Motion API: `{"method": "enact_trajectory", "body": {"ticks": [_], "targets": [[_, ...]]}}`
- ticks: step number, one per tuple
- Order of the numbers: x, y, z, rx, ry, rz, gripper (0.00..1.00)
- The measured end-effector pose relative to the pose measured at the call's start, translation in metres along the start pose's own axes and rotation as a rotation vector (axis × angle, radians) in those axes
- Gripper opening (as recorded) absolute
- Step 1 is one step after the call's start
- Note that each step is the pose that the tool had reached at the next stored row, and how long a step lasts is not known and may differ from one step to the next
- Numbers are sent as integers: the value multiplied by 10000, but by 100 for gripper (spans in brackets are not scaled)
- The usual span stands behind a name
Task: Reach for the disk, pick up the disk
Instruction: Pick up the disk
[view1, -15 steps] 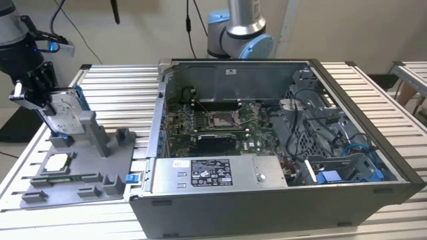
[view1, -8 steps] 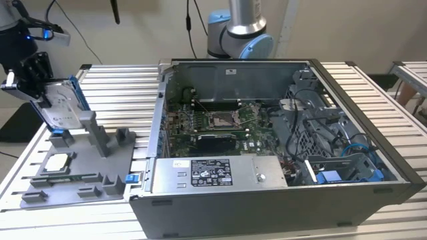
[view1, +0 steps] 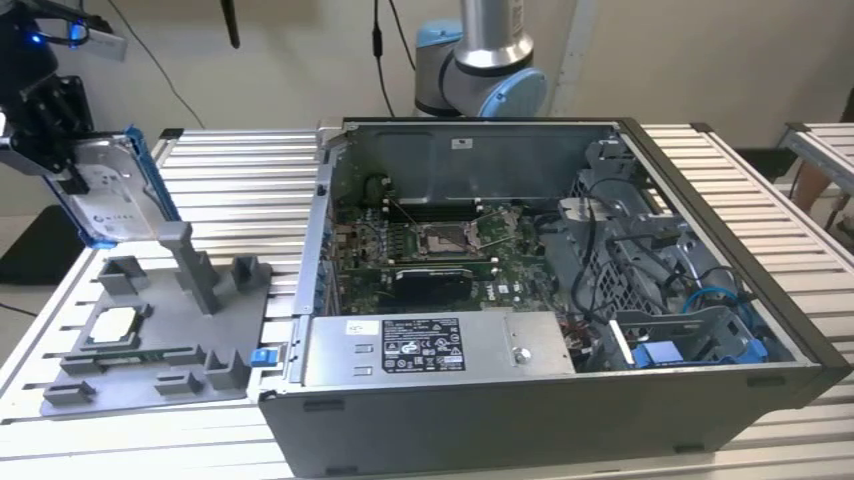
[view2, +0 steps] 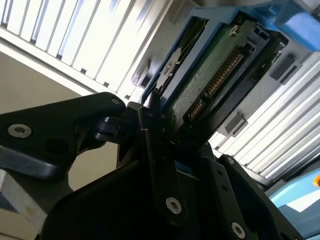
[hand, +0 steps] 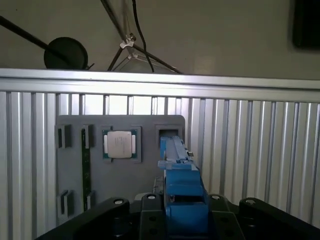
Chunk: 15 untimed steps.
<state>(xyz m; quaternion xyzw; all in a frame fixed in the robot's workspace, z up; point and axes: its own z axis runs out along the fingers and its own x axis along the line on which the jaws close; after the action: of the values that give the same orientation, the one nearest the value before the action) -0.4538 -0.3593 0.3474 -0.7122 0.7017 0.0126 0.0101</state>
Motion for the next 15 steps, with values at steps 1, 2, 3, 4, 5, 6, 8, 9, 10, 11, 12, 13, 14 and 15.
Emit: {"method": "enact_trajectory", "body": {"ticks": [1, 2, 3, 4, 5, 6, 8, 9, 10, 11, 12, 13, 14, 15], "targets": [[-1, 0, -37, 1, 0, 19, 0], [-2, 0, -73, 1, 0, 36, 0], [-3, 0, -109, 1, 0, 51, 0], [-4, 0, -149, 3, 0, 66, 0], [-6, 0, -189, 4, -1, 79, 0], [-7, 1, -233, 3, 0, 90, 0], [-10, 1, -319, 5, -1, 112, 0], [-12, 1, -365, 3, 0, 123, 0], [-13, 1, -407, 5, -1, 132, 0], [-15, 1, -451, 5, -1, 143, 0], [-16, 1, -491, 5, 0, 151, 0], [-17, 1, -538, 6, -1, 158, 0], [-18, 2, -579, 6, -1, 164, 0], [-20, 2, -624, 5, 0, 168, 0]]}}
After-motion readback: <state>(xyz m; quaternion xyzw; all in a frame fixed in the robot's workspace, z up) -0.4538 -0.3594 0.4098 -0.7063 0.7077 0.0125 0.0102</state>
